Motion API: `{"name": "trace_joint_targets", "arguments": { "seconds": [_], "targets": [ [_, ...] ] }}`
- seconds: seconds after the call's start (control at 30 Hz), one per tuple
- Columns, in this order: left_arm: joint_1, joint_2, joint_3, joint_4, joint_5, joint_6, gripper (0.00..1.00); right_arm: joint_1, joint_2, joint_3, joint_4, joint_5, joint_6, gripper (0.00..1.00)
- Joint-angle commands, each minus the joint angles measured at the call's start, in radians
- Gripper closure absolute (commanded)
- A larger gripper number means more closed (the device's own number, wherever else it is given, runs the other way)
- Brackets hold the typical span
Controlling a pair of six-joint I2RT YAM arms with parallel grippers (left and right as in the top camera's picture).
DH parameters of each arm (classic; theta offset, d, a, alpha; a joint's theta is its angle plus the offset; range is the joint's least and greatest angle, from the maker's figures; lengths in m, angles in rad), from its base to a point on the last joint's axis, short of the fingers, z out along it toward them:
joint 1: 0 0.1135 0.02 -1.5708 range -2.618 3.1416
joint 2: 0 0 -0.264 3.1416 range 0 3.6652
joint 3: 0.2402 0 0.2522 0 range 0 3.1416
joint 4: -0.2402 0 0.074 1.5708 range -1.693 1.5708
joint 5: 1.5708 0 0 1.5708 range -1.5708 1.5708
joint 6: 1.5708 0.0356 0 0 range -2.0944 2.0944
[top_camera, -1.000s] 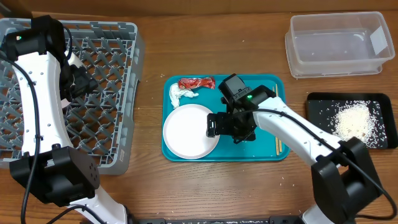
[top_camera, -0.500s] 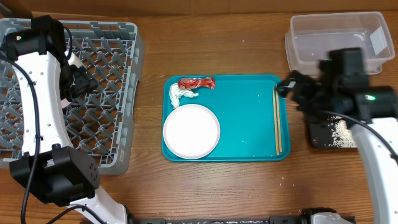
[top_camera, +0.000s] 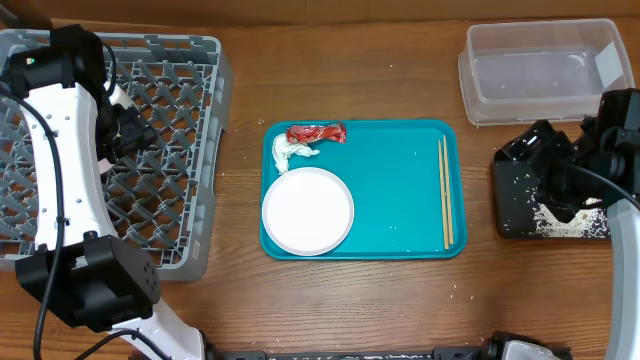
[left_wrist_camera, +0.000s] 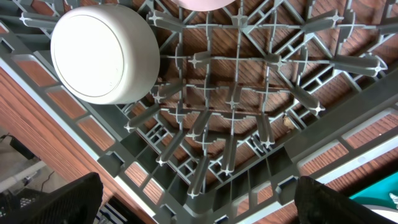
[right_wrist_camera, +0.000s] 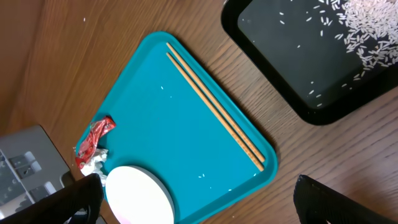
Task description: Sort waste into correct bins and load items into the dishwasher
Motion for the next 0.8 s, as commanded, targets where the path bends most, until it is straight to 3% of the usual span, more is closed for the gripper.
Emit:
{"name": "trace_joint_targets", "arguments": {
  "seconds": [0.0, 0.1, 0.33, 0.4, 0.5, 0.63, 0.77],
  "targets": [
    [-0.001, 0.010, -0.001, 0.001, 0.004, -0.018, 0.00, -0.004, -0.004, 0.012, 0.003, 0.007, 0.001, 0.00],
    [-0.001, 0.010, -0.001, 0.013, 0.068, -0.043, 0.00, -0.004, -0.004, 0.012, 0.003, 0.007, 0.001, 0.00],
    [-0.003, 0.010, -0.001, -0.079, 0.459, -0.021, 0.00, -0.004, -0.004, 0.012, 0.003, 0.007, 0.001, 0.00],
    [-0.016, 0.010, -0.007, -0.098, 0.622, 0.069, 0.00, -0.004, -0.004, 0.012, 0.003, 0.007, 0.001, 0.00],
    [-0.080, 0.010, -0.014, -0.098, 0.883, 0.346, 0.00, -0.004, -0.004, 0.012, 0.003, 0.007, 0.001, 0.00],
    [-0.280, 0.010, -0.040, -0.095, 0.846, 0.386, 0.00, -0.004, -0.004, 0.012, 0.003, 0.007, 0.001, 0.00],
    [-0.457, 0.010, -0.061, -0.018, 0.768, 0.327, 0.00, -0.004, -0.004, 0.012, 0.003, 0.007, 0.001, 0.00]
  ]
}}
